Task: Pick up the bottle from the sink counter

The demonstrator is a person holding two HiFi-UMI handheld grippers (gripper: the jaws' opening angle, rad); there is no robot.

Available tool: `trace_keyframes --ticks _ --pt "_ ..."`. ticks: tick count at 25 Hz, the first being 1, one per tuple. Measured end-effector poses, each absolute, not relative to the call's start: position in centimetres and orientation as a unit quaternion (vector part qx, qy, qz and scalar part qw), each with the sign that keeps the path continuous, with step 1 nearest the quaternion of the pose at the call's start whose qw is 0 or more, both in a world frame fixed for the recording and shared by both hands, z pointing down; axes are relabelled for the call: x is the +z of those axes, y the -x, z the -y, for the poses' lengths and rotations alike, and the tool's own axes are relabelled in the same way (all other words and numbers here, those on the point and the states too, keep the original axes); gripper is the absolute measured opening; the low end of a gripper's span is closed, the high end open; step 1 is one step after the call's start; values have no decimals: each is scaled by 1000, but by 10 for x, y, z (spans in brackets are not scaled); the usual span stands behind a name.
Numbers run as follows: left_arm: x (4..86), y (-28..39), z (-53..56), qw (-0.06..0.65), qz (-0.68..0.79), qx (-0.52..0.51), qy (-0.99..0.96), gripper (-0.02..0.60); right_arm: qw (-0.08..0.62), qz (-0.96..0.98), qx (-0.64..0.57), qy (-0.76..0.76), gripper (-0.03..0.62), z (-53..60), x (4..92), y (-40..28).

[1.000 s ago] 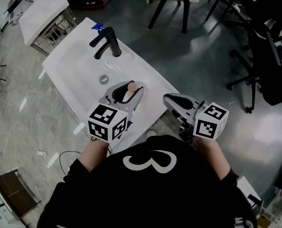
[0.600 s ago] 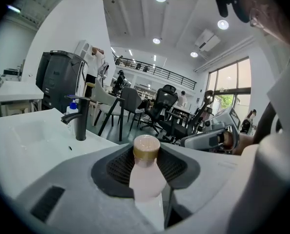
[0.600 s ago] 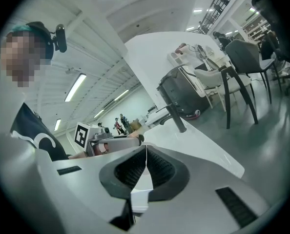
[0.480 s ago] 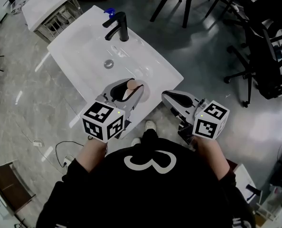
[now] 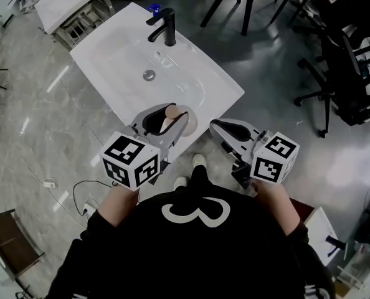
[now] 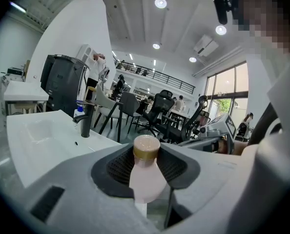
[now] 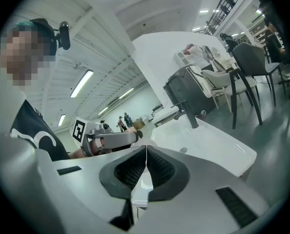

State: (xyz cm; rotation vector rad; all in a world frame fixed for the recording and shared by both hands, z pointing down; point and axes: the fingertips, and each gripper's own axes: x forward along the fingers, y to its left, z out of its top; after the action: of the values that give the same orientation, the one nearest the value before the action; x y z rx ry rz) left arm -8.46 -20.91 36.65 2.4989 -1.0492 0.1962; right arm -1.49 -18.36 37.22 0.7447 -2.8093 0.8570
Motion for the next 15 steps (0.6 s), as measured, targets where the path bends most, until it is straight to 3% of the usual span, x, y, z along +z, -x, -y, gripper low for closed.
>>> trace_keyframes --ticks 15 --pt "341 101 154 190 342 79 -917 150 36 933 248 -259 14 139 344 32"
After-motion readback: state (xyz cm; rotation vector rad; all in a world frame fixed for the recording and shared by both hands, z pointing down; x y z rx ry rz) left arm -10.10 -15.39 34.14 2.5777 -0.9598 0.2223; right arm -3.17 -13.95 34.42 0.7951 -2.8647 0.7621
